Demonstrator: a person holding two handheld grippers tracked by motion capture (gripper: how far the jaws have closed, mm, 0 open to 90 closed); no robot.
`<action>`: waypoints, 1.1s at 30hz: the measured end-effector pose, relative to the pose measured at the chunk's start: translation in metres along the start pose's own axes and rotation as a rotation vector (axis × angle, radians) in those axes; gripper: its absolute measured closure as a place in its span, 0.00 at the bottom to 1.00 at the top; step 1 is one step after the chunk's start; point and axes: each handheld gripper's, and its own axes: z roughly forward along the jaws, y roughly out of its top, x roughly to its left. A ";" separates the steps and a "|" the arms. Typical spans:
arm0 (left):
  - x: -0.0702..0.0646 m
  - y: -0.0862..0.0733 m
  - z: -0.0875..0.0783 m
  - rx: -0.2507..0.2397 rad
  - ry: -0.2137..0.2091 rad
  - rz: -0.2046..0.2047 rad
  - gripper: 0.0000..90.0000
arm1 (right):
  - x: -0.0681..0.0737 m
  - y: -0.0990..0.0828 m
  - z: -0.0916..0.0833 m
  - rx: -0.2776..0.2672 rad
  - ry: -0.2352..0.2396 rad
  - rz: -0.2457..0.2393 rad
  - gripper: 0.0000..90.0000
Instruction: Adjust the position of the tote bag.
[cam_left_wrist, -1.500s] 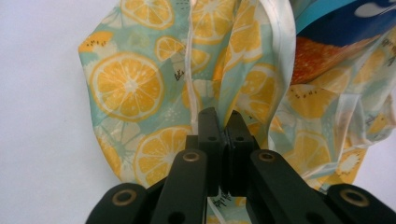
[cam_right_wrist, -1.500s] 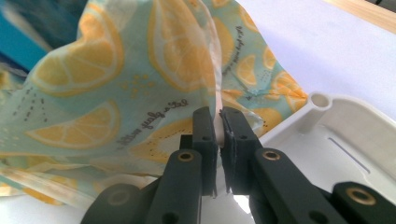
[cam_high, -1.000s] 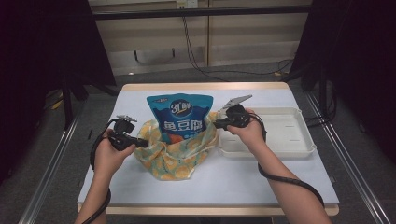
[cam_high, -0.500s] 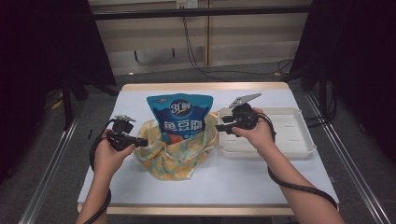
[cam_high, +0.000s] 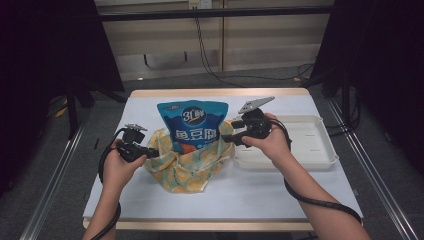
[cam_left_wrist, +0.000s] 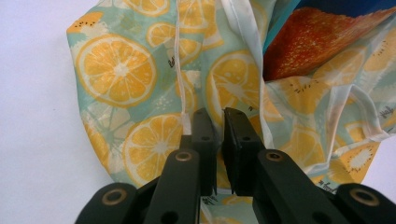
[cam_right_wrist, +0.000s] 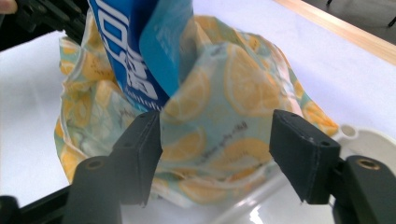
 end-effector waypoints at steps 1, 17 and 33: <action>0.000 0.000 0.000 -0.001 0.000 0.000 0.92 | 0.000 0.001 0.002 0.003 0.000 -0.005 0.38; 0.003 -0.006 0.001 0.002 0.005 -0.015 0.92 | -0.003 -0.004 0.021 0.015 0.073 -0.051 0.92; 0.007 -0.011 0.006 0.028 0.009 -0.023 0.93 | -0.011 -0.021 0.037 0.061 0.084 -0.017 0.96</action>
